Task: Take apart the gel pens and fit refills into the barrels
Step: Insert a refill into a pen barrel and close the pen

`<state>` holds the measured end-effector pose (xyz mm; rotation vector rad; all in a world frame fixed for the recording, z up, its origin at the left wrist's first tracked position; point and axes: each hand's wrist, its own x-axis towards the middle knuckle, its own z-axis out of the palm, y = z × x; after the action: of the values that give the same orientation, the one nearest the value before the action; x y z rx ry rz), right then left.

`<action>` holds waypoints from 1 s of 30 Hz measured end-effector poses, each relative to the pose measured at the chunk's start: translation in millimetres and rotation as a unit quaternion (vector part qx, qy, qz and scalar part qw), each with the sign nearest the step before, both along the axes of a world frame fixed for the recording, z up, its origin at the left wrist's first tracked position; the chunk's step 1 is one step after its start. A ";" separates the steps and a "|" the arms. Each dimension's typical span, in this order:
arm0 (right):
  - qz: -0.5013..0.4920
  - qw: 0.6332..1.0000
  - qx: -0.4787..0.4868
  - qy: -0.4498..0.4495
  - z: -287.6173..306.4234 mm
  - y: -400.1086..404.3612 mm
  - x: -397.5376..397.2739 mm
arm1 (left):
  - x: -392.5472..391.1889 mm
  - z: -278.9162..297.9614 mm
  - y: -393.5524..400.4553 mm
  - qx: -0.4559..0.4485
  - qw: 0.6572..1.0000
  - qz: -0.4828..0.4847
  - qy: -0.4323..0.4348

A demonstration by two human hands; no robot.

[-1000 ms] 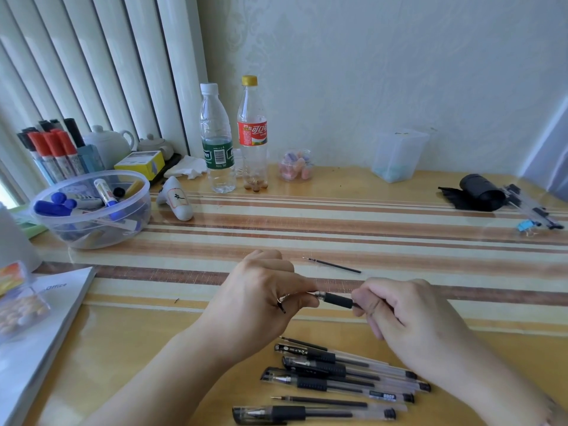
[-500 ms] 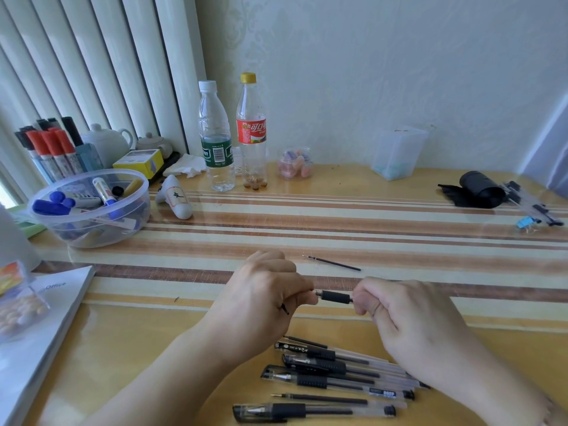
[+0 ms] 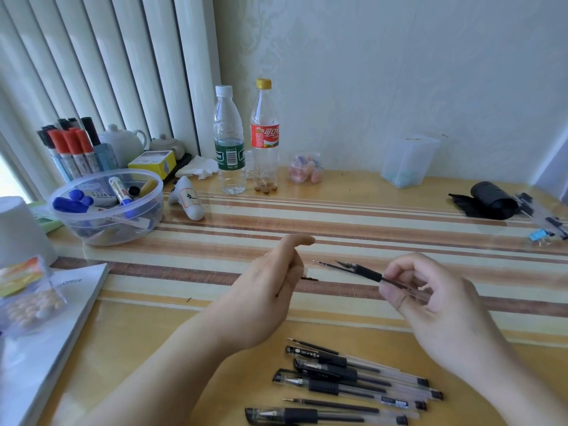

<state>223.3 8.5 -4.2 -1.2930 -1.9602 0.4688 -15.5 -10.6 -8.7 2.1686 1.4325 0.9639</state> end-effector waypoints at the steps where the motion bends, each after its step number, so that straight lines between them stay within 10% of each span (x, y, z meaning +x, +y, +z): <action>1: 0.002 1.000 0.001 0.001 1.1 -0.9 -0.6 | 0.7 0.8 1.0 0.010 1.000 0.005 -0.004; 9: 0.009 1.000 0.004 -0.022 -3.0 -3.3 -3.6 | 8.3 4.8 -2.3 -0.020 0.991 0.014 -0.133; 30: 0.040 0.998 0.022 -0.043 -9.6 -11.4 -11.3 | 23.1 -5.8 -5.8 0.105 0.989 -0.042 -0.096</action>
<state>212.0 -2.9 -13.8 -1.2297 -2.0888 0.4119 7.6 -16.4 -14.5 2.1908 1.1869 1.3037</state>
